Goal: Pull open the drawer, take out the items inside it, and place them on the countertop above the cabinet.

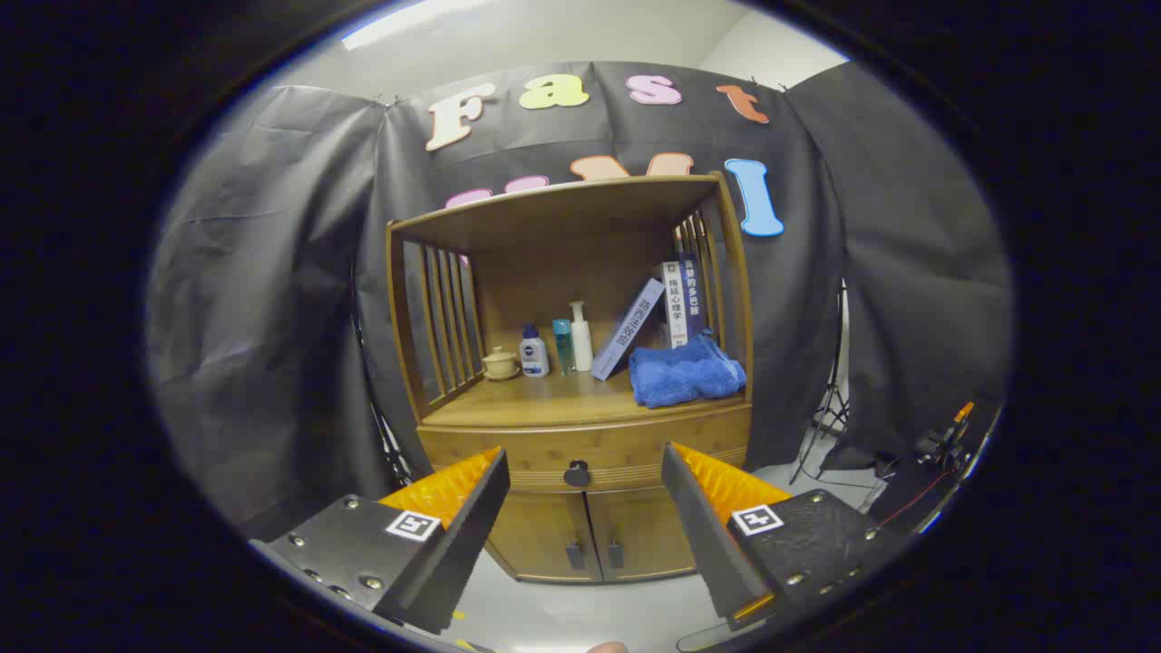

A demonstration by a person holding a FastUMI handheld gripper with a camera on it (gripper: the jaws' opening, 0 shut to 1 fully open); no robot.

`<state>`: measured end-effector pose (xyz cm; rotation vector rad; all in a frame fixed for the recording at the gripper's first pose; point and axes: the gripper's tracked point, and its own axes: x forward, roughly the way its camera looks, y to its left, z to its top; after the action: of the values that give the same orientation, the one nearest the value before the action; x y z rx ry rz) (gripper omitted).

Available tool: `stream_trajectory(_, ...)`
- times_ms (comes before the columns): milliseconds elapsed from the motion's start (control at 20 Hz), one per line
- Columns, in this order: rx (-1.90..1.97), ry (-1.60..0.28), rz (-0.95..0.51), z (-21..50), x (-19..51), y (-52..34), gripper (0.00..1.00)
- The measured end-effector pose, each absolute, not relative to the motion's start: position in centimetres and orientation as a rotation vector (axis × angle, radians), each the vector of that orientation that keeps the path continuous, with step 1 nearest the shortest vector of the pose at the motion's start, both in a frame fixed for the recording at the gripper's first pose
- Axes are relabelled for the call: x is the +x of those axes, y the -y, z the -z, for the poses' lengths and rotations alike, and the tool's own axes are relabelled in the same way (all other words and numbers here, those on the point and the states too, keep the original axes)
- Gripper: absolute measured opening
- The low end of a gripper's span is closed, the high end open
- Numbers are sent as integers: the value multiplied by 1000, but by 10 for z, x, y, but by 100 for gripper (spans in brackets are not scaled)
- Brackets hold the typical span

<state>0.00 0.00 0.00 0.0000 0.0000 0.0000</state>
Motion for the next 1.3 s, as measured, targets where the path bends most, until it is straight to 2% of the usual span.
stream_trajectory(350, 25, 42, 18, -24, -2, -10, 100)
stream_trajectory(800, -14, 4, 16, -4, 13, -16, 100)
stream_trajectory(1000, -89, 8, 39, 10, 47, -8, 100)
stream_trajectory(1300, -68, -78, -7, 66, 125, -18, 100)
